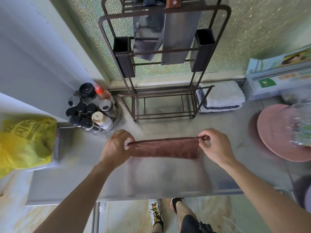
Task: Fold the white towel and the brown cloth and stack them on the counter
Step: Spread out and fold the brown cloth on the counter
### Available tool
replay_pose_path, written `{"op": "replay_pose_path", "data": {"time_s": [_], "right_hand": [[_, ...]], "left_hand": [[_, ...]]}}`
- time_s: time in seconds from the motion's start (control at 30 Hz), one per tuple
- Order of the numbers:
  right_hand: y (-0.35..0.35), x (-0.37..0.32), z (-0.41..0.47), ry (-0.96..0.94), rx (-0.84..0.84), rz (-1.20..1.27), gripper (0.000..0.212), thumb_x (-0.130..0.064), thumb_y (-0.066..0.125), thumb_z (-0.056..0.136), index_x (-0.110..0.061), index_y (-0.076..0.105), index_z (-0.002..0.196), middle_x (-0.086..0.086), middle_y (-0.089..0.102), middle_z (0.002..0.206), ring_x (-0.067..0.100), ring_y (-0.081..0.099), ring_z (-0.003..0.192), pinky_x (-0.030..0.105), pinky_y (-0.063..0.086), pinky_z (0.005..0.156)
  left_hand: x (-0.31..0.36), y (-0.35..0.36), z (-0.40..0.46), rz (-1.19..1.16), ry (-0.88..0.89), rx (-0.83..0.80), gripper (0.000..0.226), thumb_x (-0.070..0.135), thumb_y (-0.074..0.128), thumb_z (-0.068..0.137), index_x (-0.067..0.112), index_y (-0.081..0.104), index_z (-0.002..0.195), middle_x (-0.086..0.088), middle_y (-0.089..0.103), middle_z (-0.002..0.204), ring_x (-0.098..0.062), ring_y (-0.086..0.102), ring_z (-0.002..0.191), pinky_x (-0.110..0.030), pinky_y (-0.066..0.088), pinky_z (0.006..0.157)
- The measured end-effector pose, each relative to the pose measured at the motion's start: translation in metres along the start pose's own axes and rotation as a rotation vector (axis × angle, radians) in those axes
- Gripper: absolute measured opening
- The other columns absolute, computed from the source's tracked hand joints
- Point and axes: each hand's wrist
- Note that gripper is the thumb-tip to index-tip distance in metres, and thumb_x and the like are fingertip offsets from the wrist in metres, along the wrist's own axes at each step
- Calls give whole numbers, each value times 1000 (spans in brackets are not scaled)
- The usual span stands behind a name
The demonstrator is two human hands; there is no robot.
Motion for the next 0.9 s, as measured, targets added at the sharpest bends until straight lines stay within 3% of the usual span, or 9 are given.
{"op": "replay_pose_path", "data": {"time_s": [0.1, 0.2, 0.3, 0.4, 0.53, 0.63, 0.67, 0.77, 0.9], "right_hand": [[-30, -13, -9, -123, 138, 31, 18, -7, 72, 77, -20, 68, 89, -8, 65, 84, 12, 59, 73, 22, 45, 69], [-32, -13, -24, -168, 164, 19, 18, -6, 71, 78, -18, 67, 90, -7, 62, 88, 9, 59, 78, 22, 48, 70], [-4, 5, -43, -99, 120, 32, 22, 1, 71, 77, -18, 67, 88, -4, 61, 92, 7, 62, 76, 15, 51, 72], [34, 23, -65, 103, 37, 96, 26, 6, 73, 75, -19, 70, 82, 0, 62, 90, 11, 66, 72, 3, 47, 73], [60, 22, -86, 517, 35, 265, 20, -6, 74, 79, -27, 75, 77, -6, 72, 85, 14, 69, 82, 26, 50, 81], [67, 22, -87, 791, 100, 518, 14, -27, 78, 80, -29, 73, 67, -3, 77, 80, 17, 73, 80, 38, 57, 84], [69, 19, -85, 828, 135, 600, 13, -27, 81, 78, -27, 74, 67, 0, 77, 79, 18, 74, 75, 37, 59, 80], [73, 2, -77, 856, 257, 730, 17, -1, 81, 75, -12, 70, 80, 17, 75, 88, 20, 69, 67, 23, 60, 66], [84, -43, -65, 681, 267, 696, 28, 3, 77, 75, -15, 64, 92, 7, 75, 88, 18, 72, 78, 37, 59, 82]], "left_hand": [[11, -23, -11, 7, 190, 159, 12, 16, 76, 79, 20, 67, 85, 7, 64, 81, -18, 57, 76, -31, 49, 66], [11, -17, -26, 50, 280, 194, 10, 15, 76, 80, 18, 67, 85, 5, 63, 80, -18, 55, 73, -28, 46, 69], [0, 18, -45, 116, 226, 121, 14, 14, 78, 75, 18, 67, 83, 3, 64, 80, -20, 58, 76, -30, 48, 68], [-9, 56, -68, 167, 171, 25, 5, 18, 69, 76, 22, 70, 78, 5, 68, 81, -21, 64, 77, -32, 54, 68], [-5, 87, -93, 179, 122, -44, 17, 9, 82, 66, 21, 72, 74, 1, 71, 80, -22, 67, 73, -33, 57, 62], [-3, 92, -104, 153, 61, -45, 11, 14, 78, 73, 20, 73, 81, -1, 71, 88, -22, 68, 78, -34, 58, 65], [-3, 91, -106, 150, 47, -56, 11, 19, 79, 74, 20, 73, 84, -1, 71, 92, -22, 68, 81, -34, 59, 68], [-2, 88, -106, 160, 28, -74, 18, 36, 77, 77, 23, 73, 89, 2, 70, 95, -20, 66, 87, -35, 58, 74], [4, 79, -96, -122, -261, -11, 16, 36, 66, 89, 24, 76, 94, 5, 71, 90, -14, 65, 83, -34, 58, 70]]}}
Point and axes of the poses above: each hand's wrist, its own z-axis towards the middle knuckle, its own y-axis out of the palm, x = y × z
